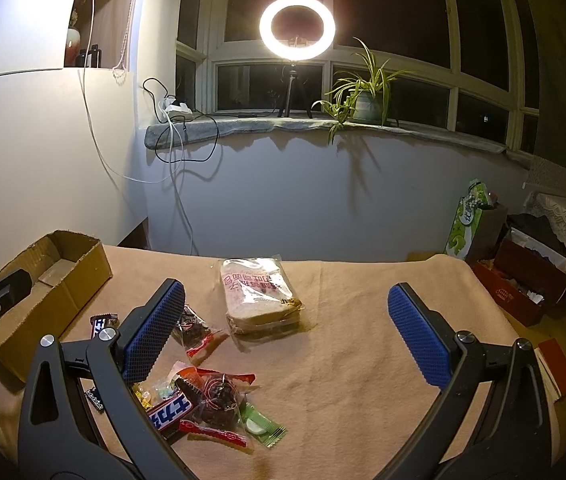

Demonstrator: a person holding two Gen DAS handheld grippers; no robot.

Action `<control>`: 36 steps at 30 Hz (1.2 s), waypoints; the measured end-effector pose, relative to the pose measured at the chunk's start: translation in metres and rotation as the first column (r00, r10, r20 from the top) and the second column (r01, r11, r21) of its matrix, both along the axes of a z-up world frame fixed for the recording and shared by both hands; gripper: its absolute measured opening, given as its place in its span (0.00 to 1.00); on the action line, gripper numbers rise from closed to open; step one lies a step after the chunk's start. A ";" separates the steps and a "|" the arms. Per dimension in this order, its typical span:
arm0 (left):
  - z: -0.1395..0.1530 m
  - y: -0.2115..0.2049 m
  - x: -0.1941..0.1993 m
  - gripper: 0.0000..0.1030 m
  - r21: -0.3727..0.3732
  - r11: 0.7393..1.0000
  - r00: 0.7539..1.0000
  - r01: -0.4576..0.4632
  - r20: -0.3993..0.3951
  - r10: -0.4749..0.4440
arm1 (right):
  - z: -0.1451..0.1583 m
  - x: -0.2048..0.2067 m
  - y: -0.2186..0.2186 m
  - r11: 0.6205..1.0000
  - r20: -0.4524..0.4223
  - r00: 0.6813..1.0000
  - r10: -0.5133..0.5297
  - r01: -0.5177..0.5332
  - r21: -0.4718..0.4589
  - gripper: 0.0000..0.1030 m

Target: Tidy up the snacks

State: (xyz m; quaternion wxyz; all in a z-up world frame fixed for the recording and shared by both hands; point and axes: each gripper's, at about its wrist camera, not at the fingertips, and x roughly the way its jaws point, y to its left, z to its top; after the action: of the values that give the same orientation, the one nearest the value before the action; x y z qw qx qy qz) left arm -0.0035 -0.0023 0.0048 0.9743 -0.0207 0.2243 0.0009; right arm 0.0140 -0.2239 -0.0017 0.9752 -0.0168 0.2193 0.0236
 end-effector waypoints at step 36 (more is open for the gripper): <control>0.001 -0.001 -0.016 1.00 0.016 1.000 1.000 -0.001 0.028 0.000 | 0.014 -0.017 0.005 1.000 0.030 1.000 0.005 -0.004 -0.011 1.00</control>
State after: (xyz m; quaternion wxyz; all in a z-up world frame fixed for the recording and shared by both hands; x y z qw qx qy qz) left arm -0.0198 -0.0034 0.0061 0.9775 -0.0128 0.2105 0.0027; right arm -0.0032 -0.2184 0.0122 0.9783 -0.0229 0.2045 0.0244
